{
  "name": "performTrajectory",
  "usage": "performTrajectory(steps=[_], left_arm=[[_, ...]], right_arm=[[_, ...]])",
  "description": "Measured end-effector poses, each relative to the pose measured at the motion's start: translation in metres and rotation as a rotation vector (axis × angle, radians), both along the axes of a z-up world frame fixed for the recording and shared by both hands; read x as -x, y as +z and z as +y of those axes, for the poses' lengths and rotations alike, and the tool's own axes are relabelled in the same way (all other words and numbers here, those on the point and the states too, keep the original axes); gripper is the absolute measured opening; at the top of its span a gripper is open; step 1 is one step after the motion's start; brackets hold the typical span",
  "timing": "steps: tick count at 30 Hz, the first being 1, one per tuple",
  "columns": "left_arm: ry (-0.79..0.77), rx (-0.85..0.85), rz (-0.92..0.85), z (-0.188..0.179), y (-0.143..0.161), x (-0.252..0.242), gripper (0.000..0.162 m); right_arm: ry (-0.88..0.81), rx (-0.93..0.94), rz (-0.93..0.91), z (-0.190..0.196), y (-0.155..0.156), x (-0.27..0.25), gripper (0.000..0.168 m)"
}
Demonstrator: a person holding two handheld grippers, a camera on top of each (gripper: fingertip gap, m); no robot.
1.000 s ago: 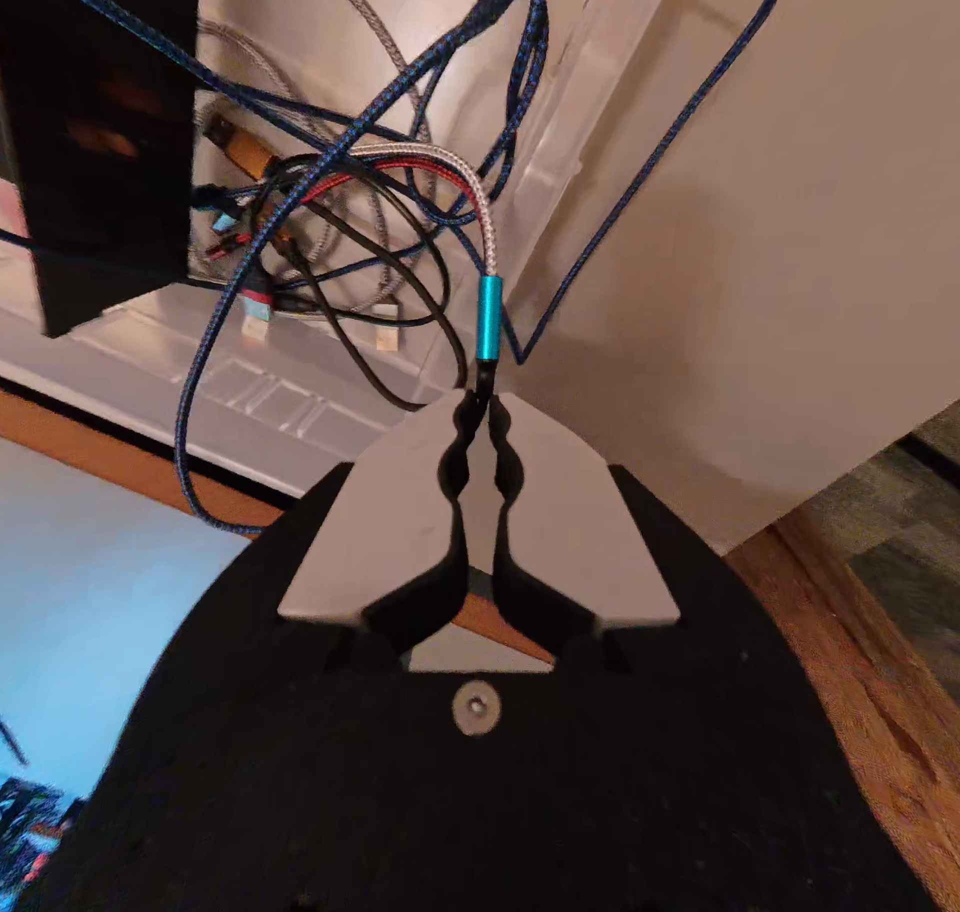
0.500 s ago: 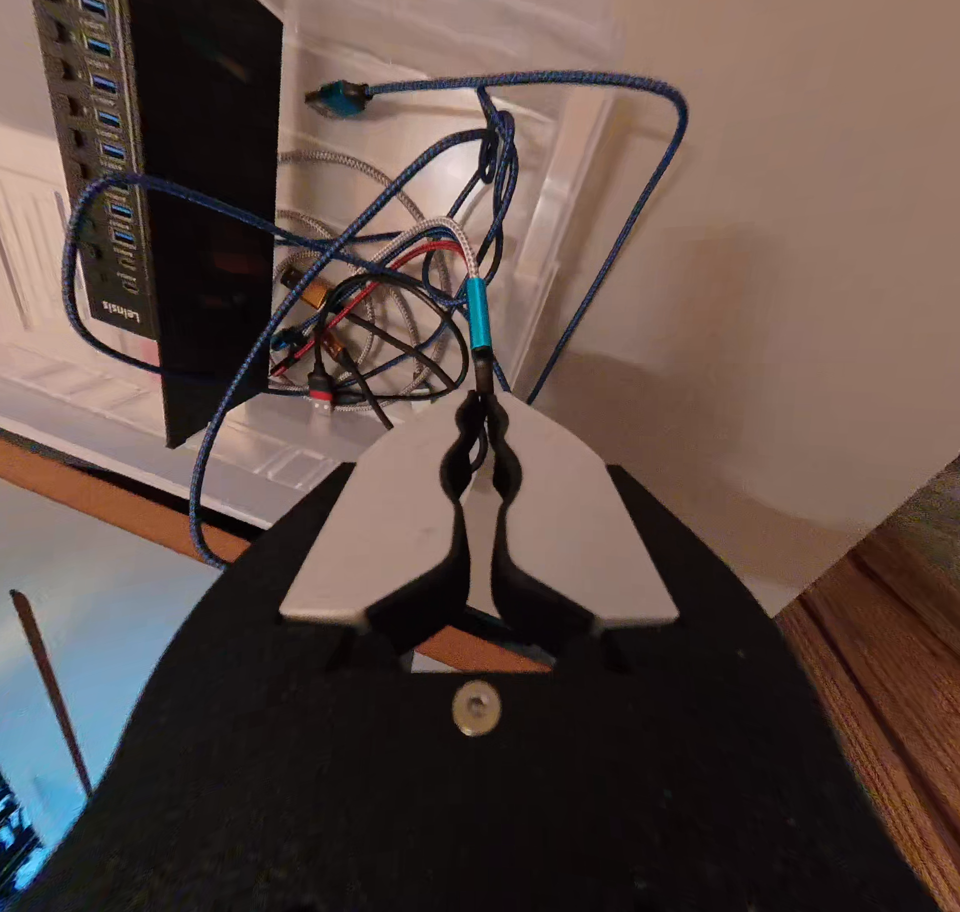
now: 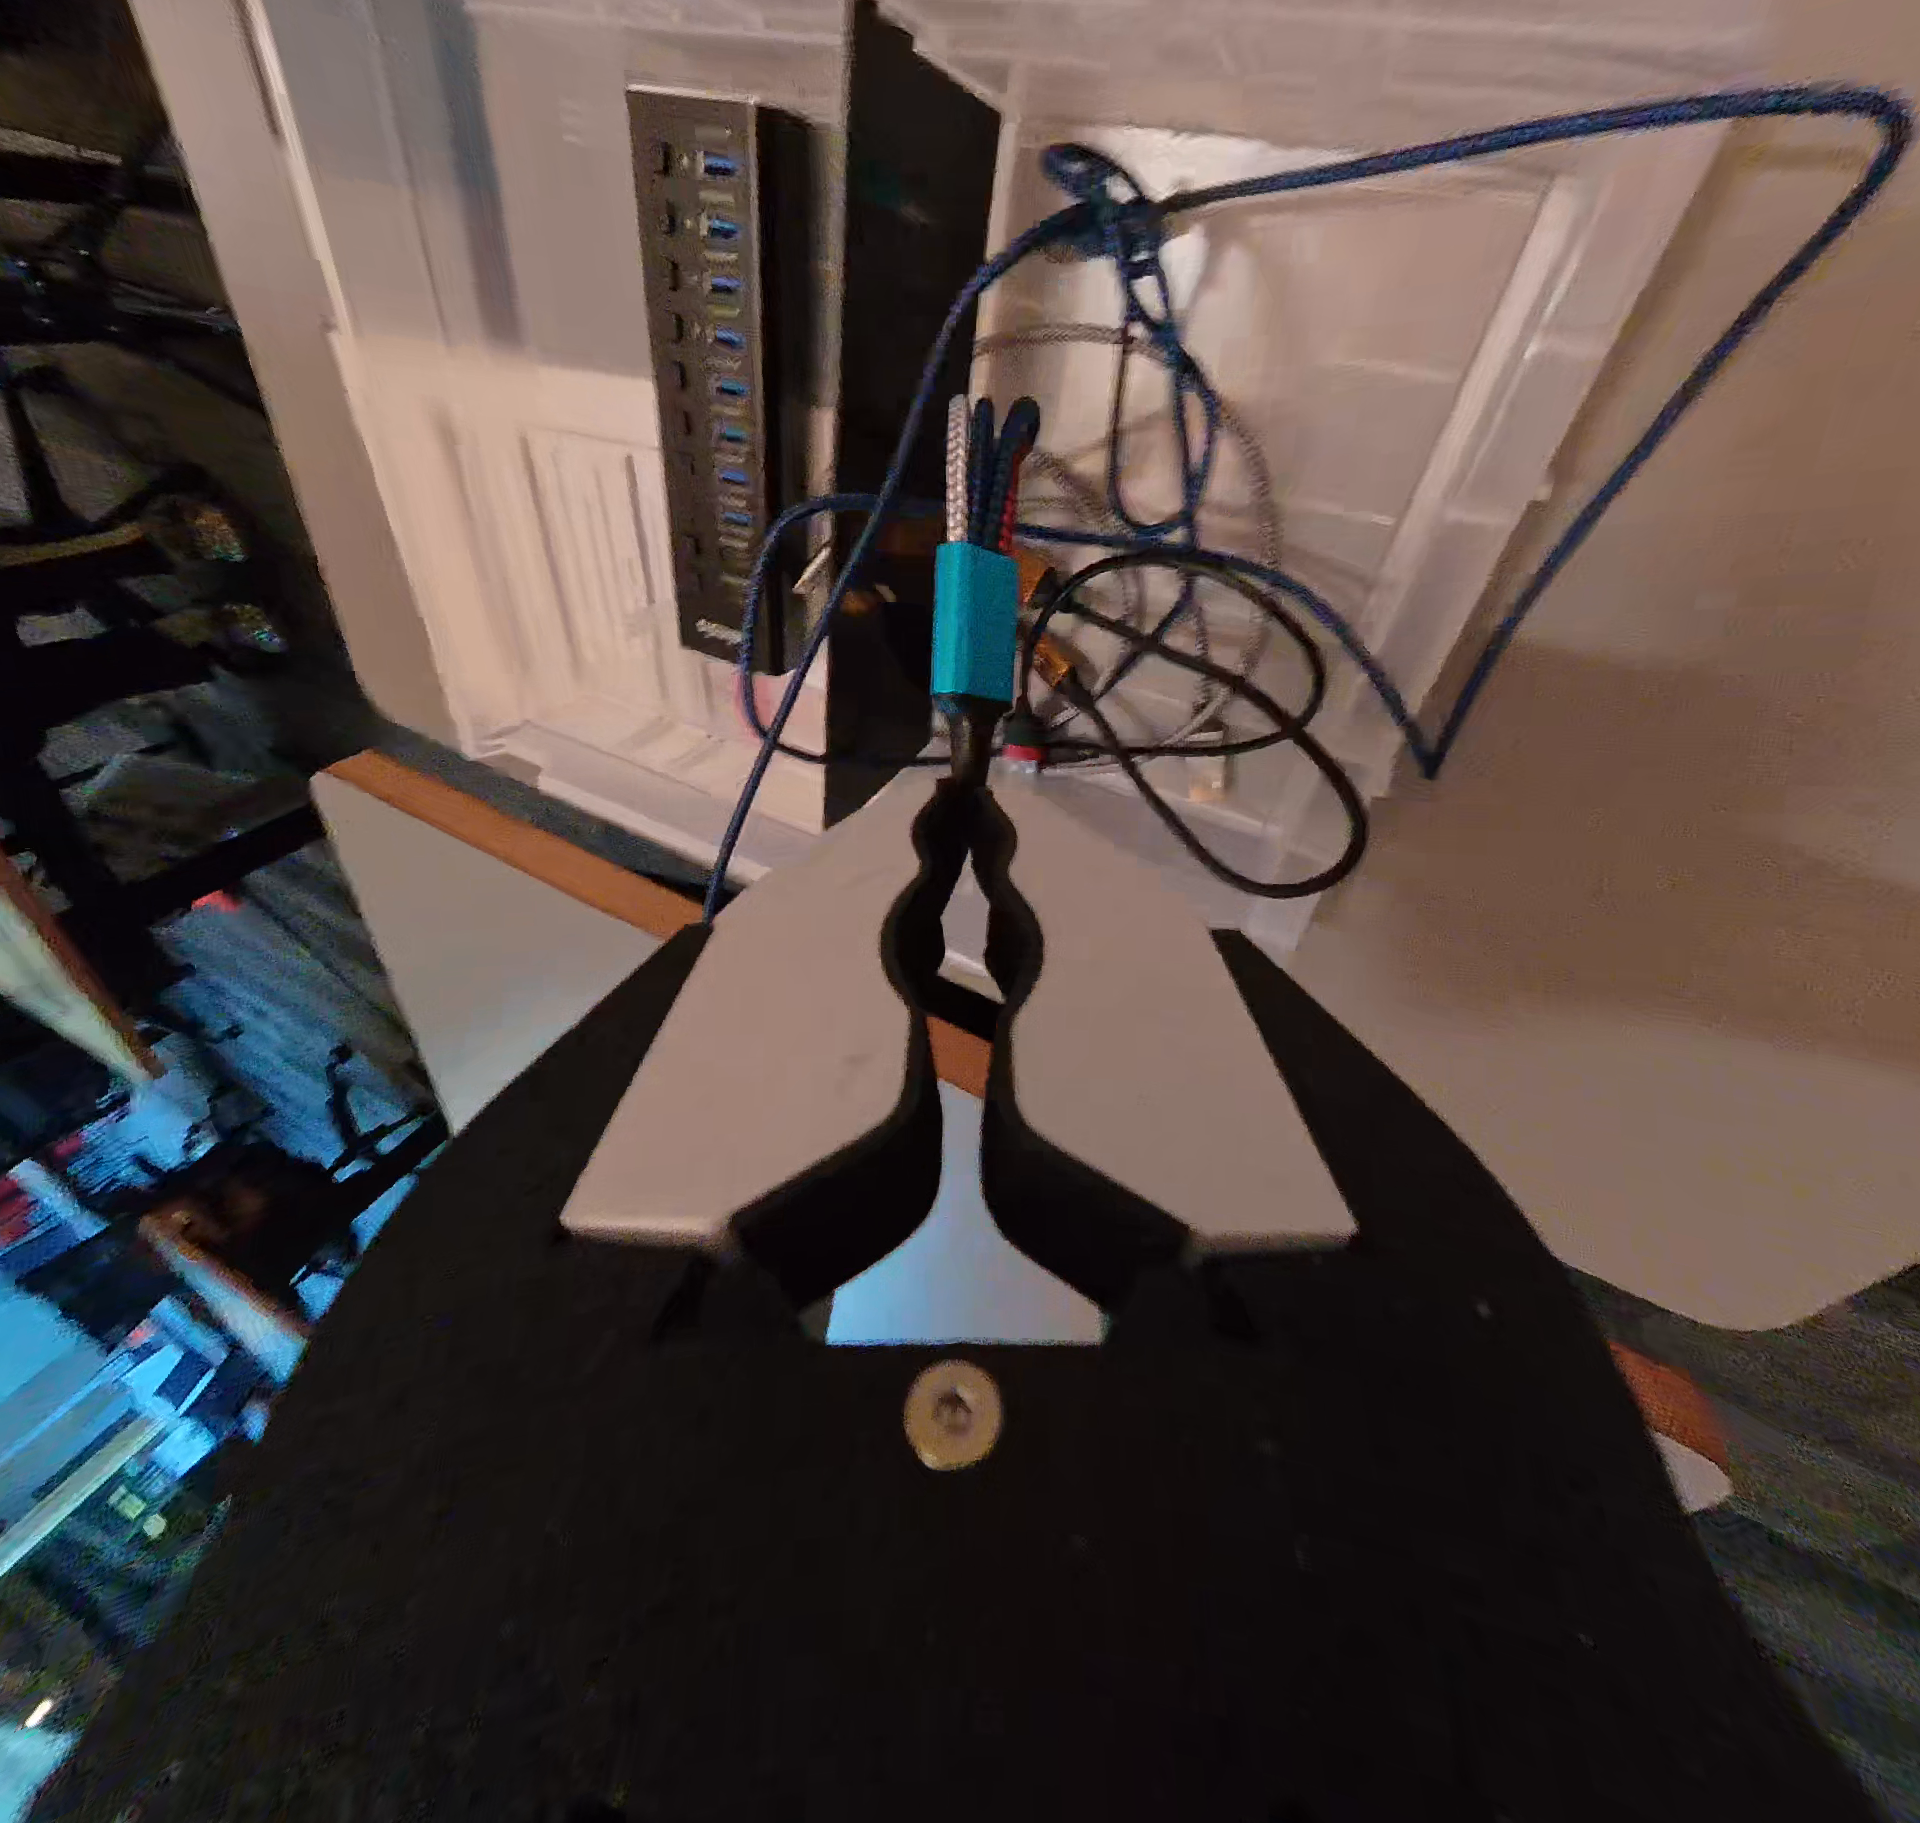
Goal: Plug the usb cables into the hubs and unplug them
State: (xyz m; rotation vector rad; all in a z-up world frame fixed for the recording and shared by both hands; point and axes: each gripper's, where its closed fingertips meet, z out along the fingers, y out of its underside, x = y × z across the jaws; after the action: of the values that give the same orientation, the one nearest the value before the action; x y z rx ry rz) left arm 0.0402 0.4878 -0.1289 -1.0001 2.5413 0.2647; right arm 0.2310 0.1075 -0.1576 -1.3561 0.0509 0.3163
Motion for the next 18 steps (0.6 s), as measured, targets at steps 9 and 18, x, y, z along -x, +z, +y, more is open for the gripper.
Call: performTrajectory(steps=[9, 18], left_arm=[[-0.041, 0.389, 0.044, -0.057, 0.006, 0.0, 0.002], [0.109, 0.485, 0.52, -0.067, -0.058, 0.07, 0.002]], right_arm=[[0.013, 0.003, 0.013, 0.0, 0.0, 0.0, 0.035], [0.016, 0.001, 0.019, 0.0, 0.0, -0.001, 0.035]])
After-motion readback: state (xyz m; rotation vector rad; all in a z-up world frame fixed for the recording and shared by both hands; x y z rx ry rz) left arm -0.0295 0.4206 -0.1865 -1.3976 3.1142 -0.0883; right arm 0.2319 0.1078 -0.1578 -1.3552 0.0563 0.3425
